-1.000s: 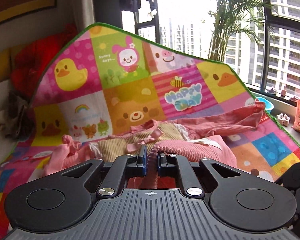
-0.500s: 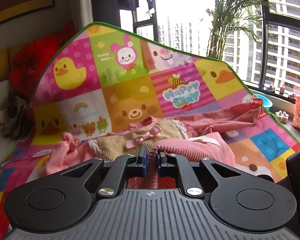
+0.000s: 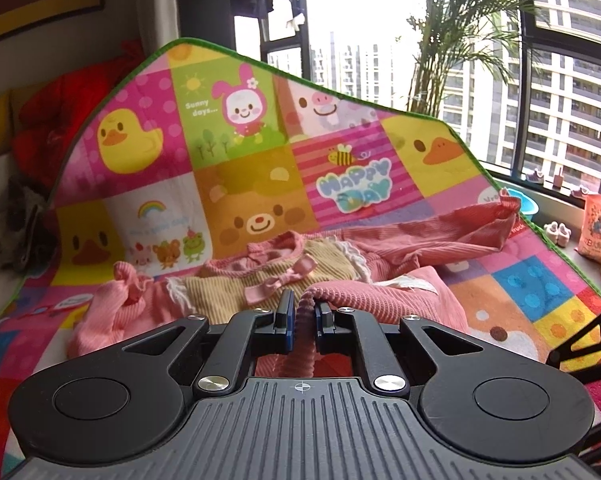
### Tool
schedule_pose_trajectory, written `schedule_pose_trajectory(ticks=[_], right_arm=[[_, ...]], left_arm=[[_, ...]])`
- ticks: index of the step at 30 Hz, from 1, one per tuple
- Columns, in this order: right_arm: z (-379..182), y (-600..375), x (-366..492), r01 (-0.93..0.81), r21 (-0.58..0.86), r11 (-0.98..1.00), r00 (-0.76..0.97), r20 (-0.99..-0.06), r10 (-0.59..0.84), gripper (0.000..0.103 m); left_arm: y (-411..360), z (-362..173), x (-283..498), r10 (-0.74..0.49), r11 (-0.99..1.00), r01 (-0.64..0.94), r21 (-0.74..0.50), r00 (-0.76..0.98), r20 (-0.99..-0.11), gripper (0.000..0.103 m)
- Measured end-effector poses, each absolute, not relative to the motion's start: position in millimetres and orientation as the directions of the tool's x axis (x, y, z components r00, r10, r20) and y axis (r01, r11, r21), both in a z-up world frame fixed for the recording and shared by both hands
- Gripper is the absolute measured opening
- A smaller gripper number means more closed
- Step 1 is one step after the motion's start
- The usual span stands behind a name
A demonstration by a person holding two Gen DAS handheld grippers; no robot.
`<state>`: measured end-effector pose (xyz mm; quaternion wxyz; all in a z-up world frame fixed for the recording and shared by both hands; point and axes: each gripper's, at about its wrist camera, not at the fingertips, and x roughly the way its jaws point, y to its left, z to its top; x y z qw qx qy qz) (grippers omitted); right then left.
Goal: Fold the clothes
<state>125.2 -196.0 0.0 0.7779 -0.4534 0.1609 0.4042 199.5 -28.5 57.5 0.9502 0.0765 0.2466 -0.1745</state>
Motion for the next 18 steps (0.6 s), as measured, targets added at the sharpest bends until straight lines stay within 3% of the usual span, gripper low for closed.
schedule_pose_trajectory(ticks=[3, 7, 10, 11, 12, 14, 18], right_arm=[[-7, -205, 135, -0.745, -0.623, 0.238, 0.658, -0.628, 0.416, 0.016], [-4, -209, 149, -0.830, -0.451, 0.329, 0.557, -0.695, 0.454, 0.039], [-3, -210, 159, -0.833, -0.374, 0.409, 0.543, -0.697, 0.468, 0.039], [-3, -211, 162, -0.824, -0.369, 0.430, 0.552, -0.695, 0.461, 0.035], [-5, -211, 163, -0.810, -0.378, 0.449, 0.569, -0.691, 0.445, 0.005], [-4, -209, 163, -0.802, -0.344, 0.488, 0.571, -0.682, 0.458, 0.003], [18, -197, 149, -0.852, -0.141, 0.504, 0.463, -0.651, 0.601, 0.003]], left_arm=[[-28, 57, 199, -0.295, 0.928, 0.369, 0.057, 0.817, -0.496, 0.011], [-27, 56, 198, -0.296, 0.927, 0.370, 0.055, 0.815, -0.499, 0.011], [-27, 56, 198, -0.295, 0.927, 0.370, 0.055, 0.814, -0.500, 0.011], [-27, 56, 198, -0.295, 0.927, 0.370, 0.056, 0.814, -0.500, 0.011], [-27, 56, 197, -0.294, 0.927, 0.370, 0.057, 0.814, -0.500, 0.011], [-27, 57, 197, -0.294, 0.927, 0.370, 0.056, 0.815, -0.500, 0.011], [-27, 58, 197, -0.301, 0.925, 0.376, 0.054, 0.813, -0.498, 0.011]])
